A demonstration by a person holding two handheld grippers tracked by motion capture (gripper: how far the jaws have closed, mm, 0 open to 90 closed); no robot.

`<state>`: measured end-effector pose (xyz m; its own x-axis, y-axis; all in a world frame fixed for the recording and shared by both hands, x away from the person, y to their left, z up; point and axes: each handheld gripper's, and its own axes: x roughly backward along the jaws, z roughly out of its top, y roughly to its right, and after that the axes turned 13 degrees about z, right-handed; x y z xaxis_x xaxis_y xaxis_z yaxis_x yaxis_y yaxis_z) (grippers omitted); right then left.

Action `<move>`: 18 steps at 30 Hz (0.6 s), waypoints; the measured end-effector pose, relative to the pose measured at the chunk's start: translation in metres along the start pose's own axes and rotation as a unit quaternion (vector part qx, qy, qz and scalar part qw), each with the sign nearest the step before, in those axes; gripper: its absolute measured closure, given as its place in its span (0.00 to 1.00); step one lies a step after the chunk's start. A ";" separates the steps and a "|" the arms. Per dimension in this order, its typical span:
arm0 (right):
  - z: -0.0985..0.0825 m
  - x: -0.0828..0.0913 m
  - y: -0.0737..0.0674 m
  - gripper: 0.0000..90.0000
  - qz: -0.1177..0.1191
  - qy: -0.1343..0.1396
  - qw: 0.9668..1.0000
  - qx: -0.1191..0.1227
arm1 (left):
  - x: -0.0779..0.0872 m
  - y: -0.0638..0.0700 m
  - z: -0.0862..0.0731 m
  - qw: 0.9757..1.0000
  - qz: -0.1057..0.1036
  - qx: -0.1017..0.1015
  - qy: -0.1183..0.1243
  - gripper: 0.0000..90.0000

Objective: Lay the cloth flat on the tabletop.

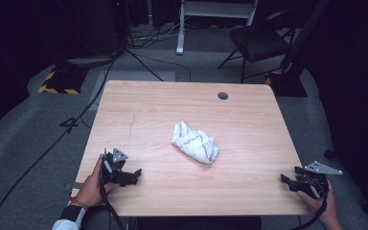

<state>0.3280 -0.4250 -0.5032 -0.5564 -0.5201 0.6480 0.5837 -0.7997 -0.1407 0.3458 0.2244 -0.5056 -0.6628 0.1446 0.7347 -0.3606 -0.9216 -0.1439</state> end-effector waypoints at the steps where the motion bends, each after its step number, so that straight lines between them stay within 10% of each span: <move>1: 0.000 0.000 0.000 0.28 0.000 0.000 1.000 0.000 | 0.000 0.000 0.000 1.000 -0.003 -0.004 0.000 0.00; 11: 0.008 -0.005 -0.006 0.30 -0.011 -0.005 0.999 0.032 | -0.006 -0.003 0.006 0.996 -0.054 -0.068 0.013 0.00; 18: 0.039 -0.023 -0.030 0.36 0.030 -0.010 0.997 0.076 | -0.013 0.001 0.015 0.992 -0.078 -0.092 0.020 0.00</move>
<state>0.3460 -0.3771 -0.4846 -0.5070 -0.5576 0.6572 0.6993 -0.7119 -0.0645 0.3638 0.2166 -0.5053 -0.6137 0.2991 0.7307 -0.5731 -0.8053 -0.1517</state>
